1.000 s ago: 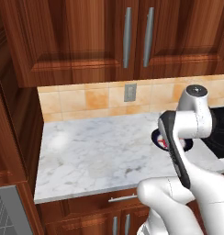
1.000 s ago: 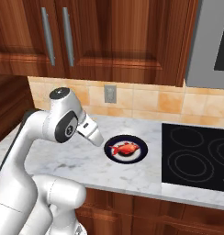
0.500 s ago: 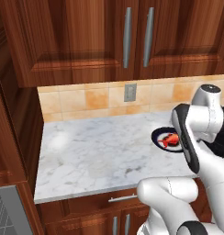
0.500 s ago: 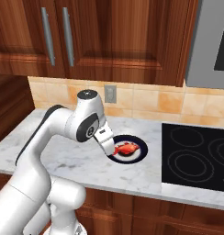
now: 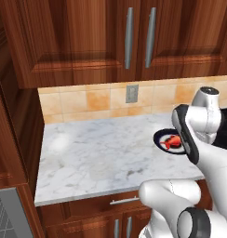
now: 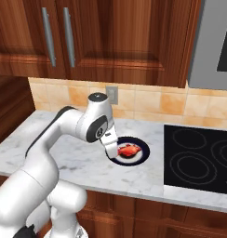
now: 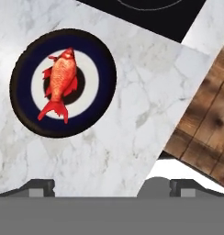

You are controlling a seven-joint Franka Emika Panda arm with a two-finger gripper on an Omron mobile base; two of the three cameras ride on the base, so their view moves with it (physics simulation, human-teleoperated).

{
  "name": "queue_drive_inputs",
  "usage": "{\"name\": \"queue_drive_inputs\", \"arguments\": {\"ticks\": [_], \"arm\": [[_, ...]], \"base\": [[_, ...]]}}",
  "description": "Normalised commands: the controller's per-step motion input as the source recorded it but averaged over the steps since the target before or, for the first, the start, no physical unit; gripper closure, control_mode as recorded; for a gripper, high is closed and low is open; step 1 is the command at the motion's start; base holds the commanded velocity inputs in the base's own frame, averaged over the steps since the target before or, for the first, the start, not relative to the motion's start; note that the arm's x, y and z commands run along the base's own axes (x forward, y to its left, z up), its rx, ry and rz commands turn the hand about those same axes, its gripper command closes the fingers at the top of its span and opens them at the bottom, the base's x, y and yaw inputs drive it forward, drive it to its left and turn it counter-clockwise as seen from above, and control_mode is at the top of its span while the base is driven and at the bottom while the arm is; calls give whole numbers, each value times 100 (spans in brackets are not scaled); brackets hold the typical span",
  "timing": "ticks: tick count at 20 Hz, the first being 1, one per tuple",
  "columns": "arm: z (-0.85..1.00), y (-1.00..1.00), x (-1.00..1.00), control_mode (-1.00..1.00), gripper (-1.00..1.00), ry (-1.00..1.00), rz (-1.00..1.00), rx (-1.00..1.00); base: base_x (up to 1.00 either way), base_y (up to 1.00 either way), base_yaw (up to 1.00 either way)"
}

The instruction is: Place the fish on the top rack of the oven, and slide the tray back inside. Close the oven door.

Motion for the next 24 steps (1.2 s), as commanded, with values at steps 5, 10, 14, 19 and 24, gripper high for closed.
{"name": "queue_drive_inputs", "arguments": {"ticks": [5, 10, 14, 19, 24], "arm": [[-32, 0, 46, -100, -100, 0, -11, 0], [-38, 0, 40, -100, -100, 0, -5, 1], [-36, -2, 40, -100, -100, 0, -1, 1], [-35, -16, 38, -100, -100, 0, 0, 3], [-29, -28, 36, -100, -100, 0, 0, 5]], "base": [[0, 0, 0], [0, 0, 0], [0, 0, 0], [0, 0, 0], [0, 0, 0]]}}
